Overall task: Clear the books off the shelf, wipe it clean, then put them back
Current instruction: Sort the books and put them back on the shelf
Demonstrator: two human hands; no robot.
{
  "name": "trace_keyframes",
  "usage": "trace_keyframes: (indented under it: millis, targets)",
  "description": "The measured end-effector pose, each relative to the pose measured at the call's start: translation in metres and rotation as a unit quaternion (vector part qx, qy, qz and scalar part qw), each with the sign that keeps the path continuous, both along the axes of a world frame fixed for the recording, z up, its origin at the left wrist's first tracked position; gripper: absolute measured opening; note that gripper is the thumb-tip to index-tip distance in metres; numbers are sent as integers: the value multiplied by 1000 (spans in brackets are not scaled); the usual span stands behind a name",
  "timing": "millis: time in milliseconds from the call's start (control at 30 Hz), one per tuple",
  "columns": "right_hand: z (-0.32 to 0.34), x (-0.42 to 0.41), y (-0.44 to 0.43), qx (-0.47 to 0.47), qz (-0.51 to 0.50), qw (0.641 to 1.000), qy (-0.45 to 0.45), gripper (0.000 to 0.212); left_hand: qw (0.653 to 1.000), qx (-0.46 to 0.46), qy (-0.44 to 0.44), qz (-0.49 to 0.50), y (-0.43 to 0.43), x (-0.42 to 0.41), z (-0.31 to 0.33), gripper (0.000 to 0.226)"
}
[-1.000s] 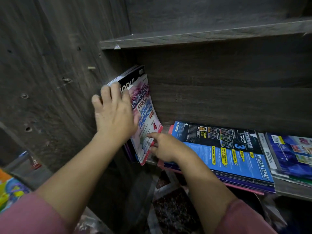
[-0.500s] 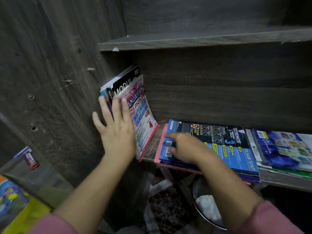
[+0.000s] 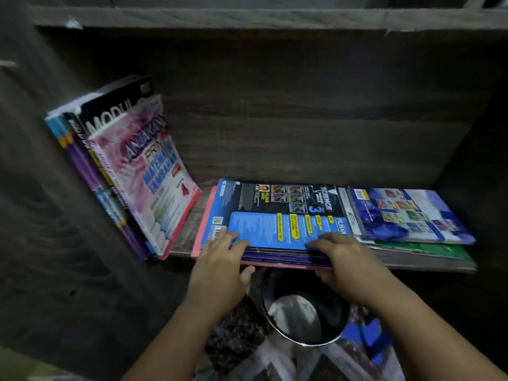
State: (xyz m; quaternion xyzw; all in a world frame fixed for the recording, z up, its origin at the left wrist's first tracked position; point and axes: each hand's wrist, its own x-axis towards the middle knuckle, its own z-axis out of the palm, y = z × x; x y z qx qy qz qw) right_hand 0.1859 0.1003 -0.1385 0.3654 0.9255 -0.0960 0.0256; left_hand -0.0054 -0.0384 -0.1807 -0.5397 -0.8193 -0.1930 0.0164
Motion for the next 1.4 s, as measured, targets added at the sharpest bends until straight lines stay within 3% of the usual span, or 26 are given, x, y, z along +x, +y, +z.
trace_keyframes:
  millis: [167,400,467,633,833,900,967,1067,1167,1267,1400]
  targets:
    - [-16,0,12,52,-32,997,-44,71,999,27,-33,25,14,-10,-10,54]
    - [-21,1,20,-31,-80,995,-42,83,997,56,-51,-14,29,1,-19,61]
    - [-16,0,20,-17,-88,994,-67,85,997,56,-48,-28,32,5,-20,58]
    - [-7,-6,15,19,-101,992,-79,77,995,73,-62,-11,33,4,-20,57]
    - [-5,-3,11,39,-71,996,-38,56,998,53,-18,-7,30,3,-17,81]
    - [-1,-3,9,78,-67,995,4,51,998,56,-3,-5,31,6,-14,71]
    - [8,-5,7,146,-57,982,106,43,996,91,4,12,35,13,-7,56]
    - [20,-11,3,230,-16,936,266,27,985,170,-10,32,41,25,7,44]
    - [28,-23,-7,273,40,901,334,20,976,214,0,44,45,29,22,40]
    - [34,-33,-16,259,55,869,417,24,973,222,0,62,44,21,34,42]
    - [44,-44,-27,121,21,837,533,53,952,278,-64,107,35,8,43,43]
